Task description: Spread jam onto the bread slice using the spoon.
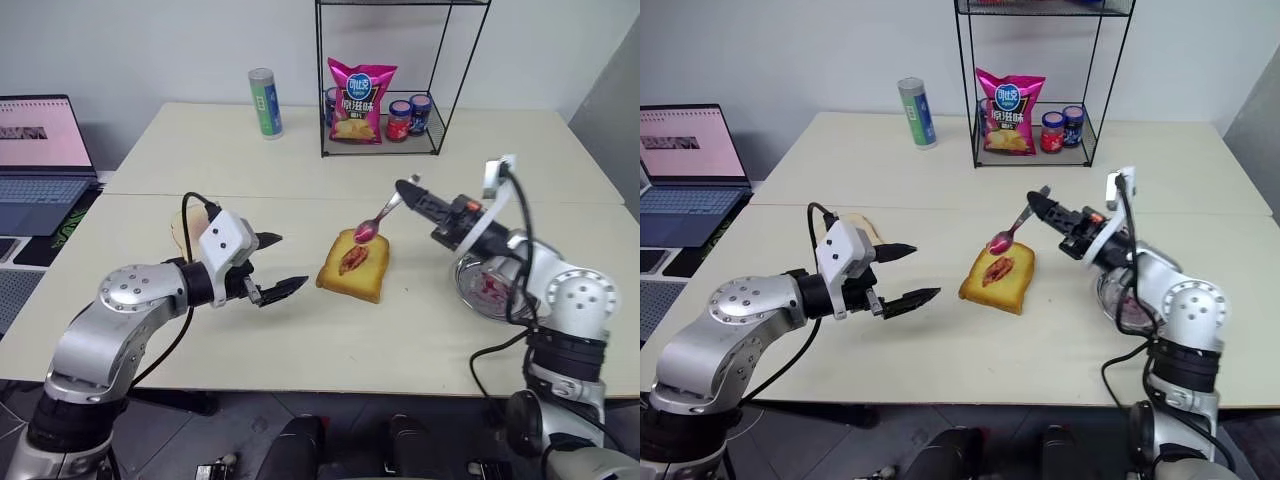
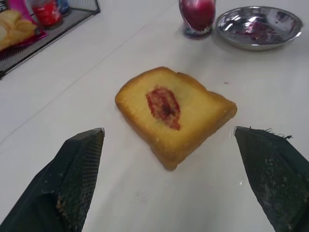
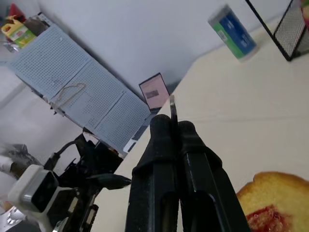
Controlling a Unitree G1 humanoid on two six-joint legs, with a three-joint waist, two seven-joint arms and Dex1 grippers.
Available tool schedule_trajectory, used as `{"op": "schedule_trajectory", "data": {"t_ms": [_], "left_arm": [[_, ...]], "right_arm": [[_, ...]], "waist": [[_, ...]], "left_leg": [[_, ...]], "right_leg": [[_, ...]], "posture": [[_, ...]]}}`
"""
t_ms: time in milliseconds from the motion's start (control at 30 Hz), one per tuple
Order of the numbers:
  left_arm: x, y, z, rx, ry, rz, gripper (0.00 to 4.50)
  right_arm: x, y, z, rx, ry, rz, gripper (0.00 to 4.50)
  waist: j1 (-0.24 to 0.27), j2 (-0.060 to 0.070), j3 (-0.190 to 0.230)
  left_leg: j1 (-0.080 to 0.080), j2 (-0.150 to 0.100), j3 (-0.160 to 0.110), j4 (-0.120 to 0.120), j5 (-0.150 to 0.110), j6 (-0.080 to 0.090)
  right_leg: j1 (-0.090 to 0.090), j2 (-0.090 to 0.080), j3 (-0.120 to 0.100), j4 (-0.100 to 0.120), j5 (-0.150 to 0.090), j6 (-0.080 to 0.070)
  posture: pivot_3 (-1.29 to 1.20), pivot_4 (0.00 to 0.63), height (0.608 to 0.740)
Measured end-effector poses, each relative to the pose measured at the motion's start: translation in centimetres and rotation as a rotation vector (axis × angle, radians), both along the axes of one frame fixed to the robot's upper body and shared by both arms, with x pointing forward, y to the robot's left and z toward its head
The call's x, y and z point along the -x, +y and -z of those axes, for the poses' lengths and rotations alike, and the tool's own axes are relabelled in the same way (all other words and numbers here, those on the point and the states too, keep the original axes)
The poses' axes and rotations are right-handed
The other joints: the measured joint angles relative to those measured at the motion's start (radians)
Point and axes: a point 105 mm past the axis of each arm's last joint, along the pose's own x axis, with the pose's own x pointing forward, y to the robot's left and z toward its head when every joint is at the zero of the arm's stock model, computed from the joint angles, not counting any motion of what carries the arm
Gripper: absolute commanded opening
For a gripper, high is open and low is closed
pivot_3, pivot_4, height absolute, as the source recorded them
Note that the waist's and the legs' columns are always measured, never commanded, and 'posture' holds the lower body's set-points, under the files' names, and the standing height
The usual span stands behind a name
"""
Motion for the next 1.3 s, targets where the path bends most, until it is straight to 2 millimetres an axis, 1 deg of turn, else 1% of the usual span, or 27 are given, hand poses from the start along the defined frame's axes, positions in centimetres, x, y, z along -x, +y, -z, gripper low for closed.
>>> {"op": "schedule_trajectory", "data": {"t_ms": [67, 133, 167, 233, 267, 333, 400, 433, 467, 500, 567, 633, 700, 767, 800, 933, 1000, 1033, 1133, 1200, 1300], "left_arm": [[-0.1, -1.1, 0.0, -0.005, 0.010, 0.063, 4.50], [-0.3, -3.5, -0.5, 0.011, 0.000, 0.166, 4.50], [-0.4, -4.8, -0.6, 0.014, 0.002, 0.224, 4.50], [-0.8, -7.1, -0.9, 0.015, -0.011, 0.320, 4.50], [-1.0, -8.2, -1.0, 0.010, -0.023, 0.360, 4.50], [-1.2, -9.8, -1.0, 0.003, -0.045, 0.421, 4.50], [-1.4, -11.2, -0.8, -0.005, -0.063, 0.462, 4.50], [-1.5, -11.8, -0.7, -0.012, -0.069, 0.477, 4.50], [-1.6, -12.5, -0.6, -0.015, -0.084, 0.495, 4.50], [-1.7, -12.9, -0.5, -0.018, -0.089, 0.501, 4.50], [-1.9, -13.4, 0.3, -0.034, -0.093, 0.510, 4.50], [-2.1, -13.6, 0.7, -0.039, -0.092, 0.511, 4.50], [-2.3, -14.0, 1.0, -0.028, -0.088, 0.506, 4.50], [-2.4, -14.4, 1.3, -0.021, -0.088, 0.499, 4.50], [-2.4, -14.4, 1.4, -0.019, -0.088, 0.495, 4.50], [-2.4, -14.3, 1.7, -0.015, -0.084, 0.484, 4.50], [-2.4, -14.1, 2.0, -0.017, -0.077, 0.476, 4.50], [-2.4, -14.0, 2.1, -0.019, -0.075, 0.473, 4.50], [-2.6, -13.7, 2.1, -0.020, -0.072, 0.459, 4.50], [-2.6, -13.7, 2.0, -0.018, -0.074, 0.454, 4.50], [-2.7, -13.6, 1.9, -0.015, -0.074, 0.445, 4.50]], "right_arm": [[0.2, -1.7, -0.6, 0.034, -0.016, 0.079, 0.02], [0.5, -5.7, -1.2, 0.105, -0.026, 0.254, 0.02], [0.9, -7.9, -1.4, 0.136, -0.029, 0.349, 0.02], [1.9, -12.0, -1.2, 0.179, -0.007, 0.523, 0.02], [2.5, -13.6, -0.8, 0.182, 0.010, 0.595, 0.02], [3.1, -15.6, 0.9, 0.186, 0.073, 0.691, 0.02], [3.5, -17.1, 2.9, 0.177, 0.140, 0.771, 0.02], [3.7, -17.6, 3.5, 0.175, 0.159, 0.799, 0.02], [4.1, -18.2, 4.7, 0.167, 0.190, 0.834, 0.02], [4.2, -18.3, 5.4, 0.164, 0.210, 0.847, 0.02], [4.5, -18.6, 7.0, 0.151, 0.249, 0.867, 0.02], [4.4, -18.6, 7.7, 0.146, 0.259, 0.873, 0.02], [4.1, -18.8, 8.5, 0.111, 0.262, 0.892, 0.02], [3.4, -18.8, 10.3, 0.087, 0.296, 0.896, 0.02], [3.3, -18.7, 10.9, 0.079, 0.307, 0.890, 0.02], [2.5, -18.8, 11.1, 0.079, 0.272, 0.890, 0.02], [2.5, -19.1, 11.3, 0.081, 0.269, 0.893, 0.47], [2.5, -19.2, 11.5, 0.089, 0.275, 0.897, 0.62], [2.6, -19.8, 12.7, 0.105, 0.318, 0.915, 1.34], [2.7, -19.9, 12.6, 0.108, 0.318, 0.920, 1.80], [2.8, -20.6, 12.0, 0.124, 0.302, 0.935, 2.47]], "waist": [[0.002, 0.000, 0.000], [0.024, 0.000, 0.001], [0.032, -0.001, 0.001], [0.037, -0.003, 0.001], [0.034, -0.004, 0.001], [0.020, -0.003, 0.002], [0.001, -0.003, 0.002], [-0.001, -0.002, 0.001], [-0.002, -0.002, 0.001], [-0.003, -0.002, 0.001], [-0.004, -0.001, 0.001], [-0.004, -0.001, 0.001], [-0.001, -0.001, 0.001], [0.000, -0.001, 0.001], [0.000, -0.001, 0.001], [-0.001, -0.001, 0.001], [0.001, -0.001, 0.001], [0.001, -0.001, 0.001], [0.001, -0.001, 0.001], [0.000, 0.000, 0.001], [0.001, -0.001, 0.001]], "left_leg": [[-0.001, 0.000, 0.000, 0.000, 0.000, 0.000], [-0.003, -0.002, -0.001, 0.001, 0.000, 0.000], [-0.004, -0.002, -0.001, 0.002, 0.000, 0.001], [-0.004, -0.002, -0.001, 0.002, 0.000, 0.001], [-0.005, -0.002, 0.000, 0.002, -0.001, 0.002], [-0.004, -0.002, 0.004, 0.001, -0.001, 0.003], [-0.003, 0.000, 0.006, 0.001, -0.001, 0.003], [-0.002, 0.000, 0.006, 0.001, -0.001, 0.003], [-0.001, 0.001, 0.006, 0.001, -0.001, 0.003], [0.000, 0.001, 0.005, 0.002, -0.001, 0.003], [0.001, 0.001, 0.006, 0.002, -0.001, 0.003], [0.001, 0.001, 0.006, 0.002, -0.001, 0.003], [0.001, 0.000, 0.005, 0.003, 0.000, 0.003], [0.001, -0.001, 0.005, 0.004, 0.000, 0.003], [0.001, -0.001, 0.005, 0.003, 0.000, 0.003], [0.001, -0.001, 0.005, 0.003, 0.000, 0.003], [0.001, -0.001, 0.003, 0.003, 0.000, 0.003], [0.001, -0.001, 0.003, 0.003, 0.000, 0.003], [0.001, -0.001, 0.003, 0.003, 0.000, 0.003], [0.001, -0.001, 0.004, 0.003, 0.000, 0.003], [0.001, -0.001, 0.003, 0.003, 0.000, 0.003]], "right_leg": [[0.000, 0.000, 0.000, 0.000, 0.000, 0.000], [0.000, -0.001, -0.002, -0.002, 0.000, 0.000], [0.001, -0.001, -0.003, -0.003, 0.000, 0.001], [0.002, -0.002, -0.003, -0.004, 0.000, 0.002], [0.002, -0.002, -0.002, -0.004, 0.000, 0.002], [0.000, -0.003, 0.001, -0.002, 0.002, -0.001], [-0.001, -0.003, 0.001, -0.001, 0.002, -0.002], [0.000, -0.003, 0.000, 0.000, 0.002, -0.002], [0.000, -0.002, 0.001, 0.000, 0.002, -0.001], [0.001, -0.001, 0.000, 0.001, -0.001, 0.002], [0.001, -0.001, 0.001, 0.002, 0.000, 0.002], [0.001, -0.001, 0.001, 0.002, 0.001, 0.003], [0.004, -0.001, 0.000, 0.000, 0.001, 0.004], [0.004, 0.000, 0.000, 0.000, 0.001, 0.005], [0.003, 0.000, 0.000, 0.000, 0.001, 0.005], [0.003, 0.000, 0.001, 0.000, 0.001, 0.005], [0.004, 0.000, 0.001, 0.000, 0.001, 0.005], [0.004, 0.000, 0.001, 0.000, 0.001, 0.005], [0.004, 0.000, 0.001, 0.000, 0.001, 0.005], [0.003, 0.000, 0.001, 0.000, 0.001, 0.005], [0.003, 0.000, 0.001, 0.000, 0.001, 0.005]], "posture": [[0.00, 0.150, 0.740], [0.00, 0.150, 0.740], [0.00, 0.150, 0.740], [0.00, 0.150, 0.740], [0.00, 0.150, 0.740], [0.00, 0.150, 0.740], [0.00, 0.150, 0.740], [0.00, 0.150, 0.740], [0.00, 0.150, 0.740], [0.00, 0.150, 0.740], [0.00, 0.150, 0.740], [0.00, 0.150, 0.740], [0.00, 0.150, 0.740], [0.00, 0.150, 0.740], [0.00, 0.150, 0.740], [0.00, 0.150, 0.740], [0.00, 0.150, 0.740], [0.00, 0.150, 0.740], [0.00, 0.150, 0.740], [0.00, 0.150, 0.740], [0.00, 0.150, 0.740]]}}
